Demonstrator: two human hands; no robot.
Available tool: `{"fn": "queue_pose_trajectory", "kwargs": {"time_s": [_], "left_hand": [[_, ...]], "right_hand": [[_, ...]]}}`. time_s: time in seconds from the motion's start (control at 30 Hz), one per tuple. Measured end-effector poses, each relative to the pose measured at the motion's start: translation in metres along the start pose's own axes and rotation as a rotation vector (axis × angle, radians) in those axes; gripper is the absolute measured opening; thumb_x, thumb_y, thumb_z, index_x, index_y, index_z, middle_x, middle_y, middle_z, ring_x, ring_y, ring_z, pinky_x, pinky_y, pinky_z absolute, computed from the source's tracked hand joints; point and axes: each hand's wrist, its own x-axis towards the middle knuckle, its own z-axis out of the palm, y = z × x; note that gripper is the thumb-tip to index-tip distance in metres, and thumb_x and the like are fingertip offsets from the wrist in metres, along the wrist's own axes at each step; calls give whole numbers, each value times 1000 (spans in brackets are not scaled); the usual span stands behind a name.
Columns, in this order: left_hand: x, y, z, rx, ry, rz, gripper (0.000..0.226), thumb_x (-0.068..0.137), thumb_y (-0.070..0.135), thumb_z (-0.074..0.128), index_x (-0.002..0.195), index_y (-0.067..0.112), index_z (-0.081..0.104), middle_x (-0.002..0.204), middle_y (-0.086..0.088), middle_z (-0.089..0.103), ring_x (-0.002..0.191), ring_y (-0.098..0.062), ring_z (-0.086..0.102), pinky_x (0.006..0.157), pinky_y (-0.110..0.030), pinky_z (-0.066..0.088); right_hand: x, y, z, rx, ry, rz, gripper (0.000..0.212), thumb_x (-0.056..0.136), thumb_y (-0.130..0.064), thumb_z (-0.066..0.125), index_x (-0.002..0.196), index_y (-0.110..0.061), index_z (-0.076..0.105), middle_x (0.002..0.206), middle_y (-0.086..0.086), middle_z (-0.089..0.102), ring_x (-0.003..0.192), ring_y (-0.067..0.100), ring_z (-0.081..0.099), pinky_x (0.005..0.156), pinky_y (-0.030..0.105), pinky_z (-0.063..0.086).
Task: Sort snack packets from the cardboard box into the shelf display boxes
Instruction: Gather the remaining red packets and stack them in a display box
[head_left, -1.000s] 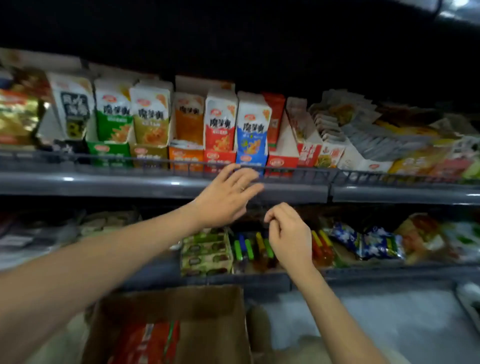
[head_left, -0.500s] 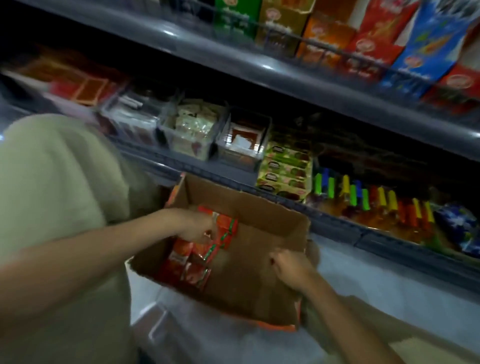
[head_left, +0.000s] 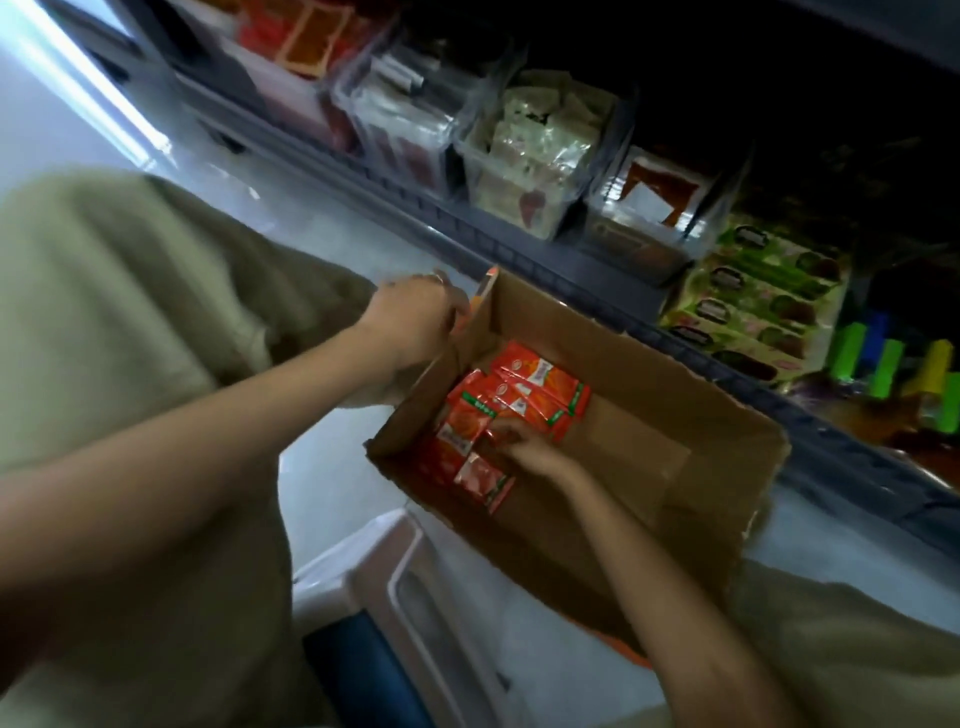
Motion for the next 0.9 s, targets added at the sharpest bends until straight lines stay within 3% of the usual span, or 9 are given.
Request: {"fn": "queue_pose_trajectory", "kwargs": {"time_s": [0.1, 0.2, 0.27, 0.4, 0.53, 0.63, 0.7, 0.77, 0.9], "left_hand": [[-8, -7, 11, -69, -105, -75, 15, 94, 31, 50, 98, 20, 60, 102, -5, 62, 89, -24, 60, 69, -30, 40], [-16, -4, 11, -58, -128, -58, 22, 95, 26, 47, 105, 17, 64, 98, -4, 64, 92, -25, 60, 70, -30, 42], [-18, 0, 6, -49, -120, -53, 24, 96, 22, 45, 110, 14, 62, 94, -5, 60, 94, -26, 58, 70, -31, 41], [-19, 2, 8, -20, -88, -3, 35, 96, 16, 42, 130, 16, 51, 103, -7, 56, 101, -28, 57, 71, -32, 41], [-15, -1, 21, 103, -18, 122, 54, 90, 25, 57, 141, 21, 40, 136, -11, 42, 126, -30, 41, 96, -38, 37], [-13, 2, 30, -10, -16, 214, 69, 84, 33, 67, 144, 21, 36, 150, -9, 30, 137, -26, 31, 109, -37, 27], [-13, 5, 34, -286, -63, 200, 69, 80, 30, 73, 140, 14, 42, 142, -9, 44, 128, -24, 44, 103, -32, 37], [-12, 5, 31, -508, -107, 106, 57, 79, 25, 76, 128, 9, 53, 123, -8, 60, 110, -21, 57, 88, -25, 44], [-11, 1, 16, -565, -106, 67, 35, 80, 21, 74, 111, 9, 66, 101, 2, 62, 91, -9, 53, 77, -20, 39]], "right_hand": [[22, -14, 14, 27, -80, 53, 37, 96, -9, 50, 133, -9, 50, 135, 4, 46, 123, 23, 46, 101, 28, 37], [44, -16, 27, -21, -152, 139, 37, 99, -20, 47, 136, -16, 49, 137, 4, 45, 127, 27, 45, 105, 32, 35], [54, -13, 34, 110, -57, 170, 32, 95, -18, 54, 127, -10, 58, 133, 10, 54, 122, 29, 51, 104, 34, 40], [70, -24, 19, 2, 105, 77, 21, 90, 0, 55, 107, 9, 65, 113, 17, 64, 103, 26, 59, 77, 16, 45], [60, -68, -35, -518, -355, 140, 23, 92, 3, 45, 83, -12, 59, 74, 3, 52, 62, 13, 48, 52, 18, 39], [35, -104, -69, -667, -513, 50, 32, 88, 6, 49, 74, -21, 60, 78, -1, 56, 70, 14, 51, 64, 22, 43], [12, -127, -82, -645, -508, -52, 36, 85, 4, 55, 69, -25, 68, 81, -8, 63, 80, 13, 56, 76, 27, 45], [-8, -145, -89, -603, -504, -102, 42, 84, 4, 56, 63, -28, 72, 78, -10, 68, 75, 8, 59, 72, 23, 47], [-29, -158, -92, -656, -398, -214, 39, 83, 5, 53, 61, -24, 67, 73, -9, 66, 68, 5, 56, 65, 19, 45]]}}
